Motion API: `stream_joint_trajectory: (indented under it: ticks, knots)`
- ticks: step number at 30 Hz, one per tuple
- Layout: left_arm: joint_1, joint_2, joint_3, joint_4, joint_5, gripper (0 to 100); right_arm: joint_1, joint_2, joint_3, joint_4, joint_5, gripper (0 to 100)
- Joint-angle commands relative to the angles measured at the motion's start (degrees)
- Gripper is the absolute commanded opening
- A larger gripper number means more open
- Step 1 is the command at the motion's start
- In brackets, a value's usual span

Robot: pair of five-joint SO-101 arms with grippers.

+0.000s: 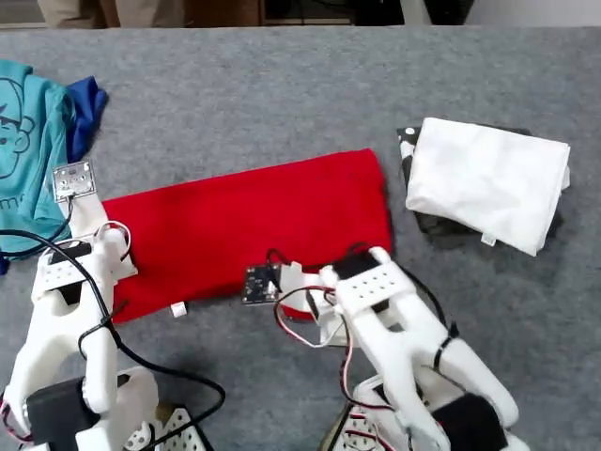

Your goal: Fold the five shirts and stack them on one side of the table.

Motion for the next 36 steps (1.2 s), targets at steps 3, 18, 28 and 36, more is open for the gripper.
stream_joint_trajectory:
  ticks: [3,18,28,36]
  knots:
    - [-0.35,-0.13,-0.26,-0.79,0.0,2,-0.57,4.18,-1.45,-4.66,-1.05,23.2]
    - [-0.35,-0.13,-0.26,-0.79,0.0,2,-0.48,6.81,-1.71,-5.54,-0.79,13.3]
    - [-0.35,-0.13,-0.26,-0.79,0.0,2,1.45,6.99,-2.07,-6.68,-0.79,11.2]
    - [-0.35,-0.04,-0.26,-0.79,0.0,2,8.84,7.34,-7.25,-7.47,-0.97,0.3]
